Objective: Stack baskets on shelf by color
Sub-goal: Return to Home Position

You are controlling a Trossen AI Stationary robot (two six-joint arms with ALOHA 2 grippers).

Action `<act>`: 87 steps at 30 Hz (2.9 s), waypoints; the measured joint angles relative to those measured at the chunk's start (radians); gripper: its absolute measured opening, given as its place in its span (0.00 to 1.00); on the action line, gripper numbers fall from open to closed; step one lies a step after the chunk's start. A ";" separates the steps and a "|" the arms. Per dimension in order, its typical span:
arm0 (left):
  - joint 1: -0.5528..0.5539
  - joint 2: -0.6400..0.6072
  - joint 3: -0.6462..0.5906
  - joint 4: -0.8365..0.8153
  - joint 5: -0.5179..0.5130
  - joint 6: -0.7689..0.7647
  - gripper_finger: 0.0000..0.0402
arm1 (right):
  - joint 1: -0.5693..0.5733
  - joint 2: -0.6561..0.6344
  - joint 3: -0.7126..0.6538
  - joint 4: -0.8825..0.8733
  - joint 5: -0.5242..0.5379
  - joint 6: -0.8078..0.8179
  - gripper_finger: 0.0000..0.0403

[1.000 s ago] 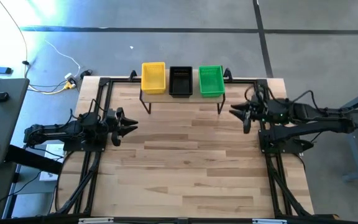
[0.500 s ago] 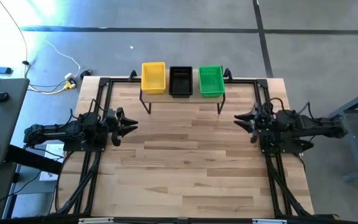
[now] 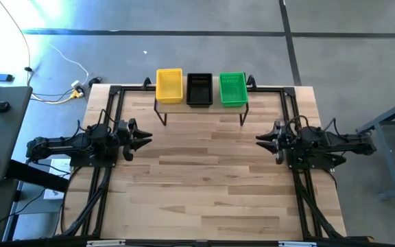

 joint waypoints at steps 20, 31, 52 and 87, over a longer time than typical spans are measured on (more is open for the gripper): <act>0.000 0.000 0.000 0.000 -0.004 0.000 0.29 | 0.000 0.016 -0.057 0.050 -0.004 0.092 0.26; 0.000 0.000 0.000 0.000 -0.004 0.000 0.29 | 0.000 0.016 -0.057 0.048 -0.008 0.103 0.26; 0.000 0.000 0.000 0.000 -0.003 0.000 0.29 | 0.000 0.016 -0.057 0.048 -0.008 0.102 0.26; 0.000 0.000 0.000 -0.001 -0.003 0.000 0.29 | 0.000 0.016 -0.057 0.048 -0.009 0.102 0.26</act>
